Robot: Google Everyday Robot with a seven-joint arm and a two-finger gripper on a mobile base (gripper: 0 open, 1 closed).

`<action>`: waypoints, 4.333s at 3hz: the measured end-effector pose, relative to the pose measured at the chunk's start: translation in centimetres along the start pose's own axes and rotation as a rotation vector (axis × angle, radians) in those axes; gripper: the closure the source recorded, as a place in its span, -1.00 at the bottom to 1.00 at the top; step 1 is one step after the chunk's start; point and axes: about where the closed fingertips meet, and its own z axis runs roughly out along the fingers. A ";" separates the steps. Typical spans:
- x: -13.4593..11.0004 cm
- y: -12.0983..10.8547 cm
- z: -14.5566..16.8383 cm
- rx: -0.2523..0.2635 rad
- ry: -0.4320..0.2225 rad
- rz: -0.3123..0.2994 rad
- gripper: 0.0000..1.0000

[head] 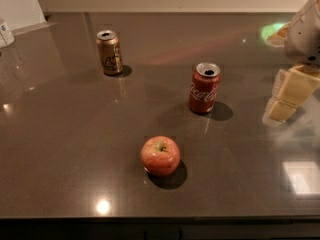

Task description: Move coke can near orange can

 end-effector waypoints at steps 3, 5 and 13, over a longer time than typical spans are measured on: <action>-5.1 -4.7 6.5 0.006 -0.216 0.134 -1.00; -8.4 -5.6 10.6 -0.061 -0.282 0.150 -0.96; -22.1 -14.4 14.4 -0.164 -0.351 0.091 1.00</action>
Offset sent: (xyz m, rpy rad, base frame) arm 0.0891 0.0409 -0.0377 0.2786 -0.0620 -0.1090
